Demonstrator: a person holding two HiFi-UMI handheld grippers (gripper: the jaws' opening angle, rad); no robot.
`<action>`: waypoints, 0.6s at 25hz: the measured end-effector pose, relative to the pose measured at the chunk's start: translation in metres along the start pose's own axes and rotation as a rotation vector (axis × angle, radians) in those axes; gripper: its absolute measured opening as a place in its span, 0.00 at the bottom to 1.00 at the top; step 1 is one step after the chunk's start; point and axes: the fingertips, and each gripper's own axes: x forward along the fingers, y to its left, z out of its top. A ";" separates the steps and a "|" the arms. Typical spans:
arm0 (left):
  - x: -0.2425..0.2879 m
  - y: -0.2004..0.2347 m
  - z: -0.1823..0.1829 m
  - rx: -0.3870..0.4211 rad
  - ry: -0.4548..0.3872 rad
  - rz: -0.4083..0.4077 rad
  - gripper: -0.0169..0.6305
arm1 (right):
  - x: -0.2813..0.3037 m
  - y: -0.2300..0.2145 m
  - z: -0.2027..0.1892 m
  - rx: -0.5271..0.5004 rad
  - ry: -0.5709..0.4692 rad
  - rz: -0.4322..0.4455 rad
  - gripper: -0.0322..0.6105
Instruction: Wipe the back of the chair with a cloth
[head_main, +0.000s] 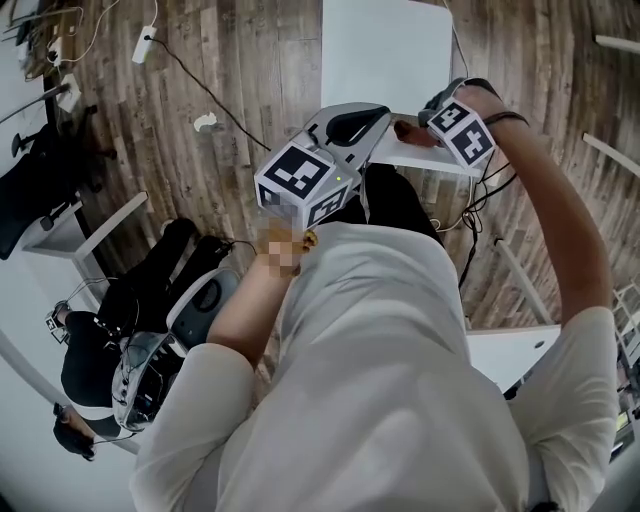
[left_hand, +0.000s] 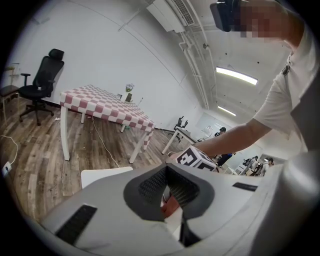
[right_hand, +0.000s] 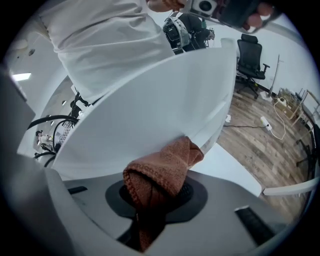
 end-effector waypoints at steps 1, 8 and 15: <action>0.002 0.000 0.001 0.003 0.001 -0.002 0.03 | -0.004 0.002 0.000 -0.011 0.006 -0.006 0.20; 0.007 -0.011 0.004 0.023 0.005 -0.017 0.03 | -0.034 0.017 0.014 -0.088 0.056 -0.046 0.20; 0.011 -0.016 0.005 0.027 0.017 -0.029 0.03 | -0.058 0.028 0.023 -0.116 0.063 -0.061 0.20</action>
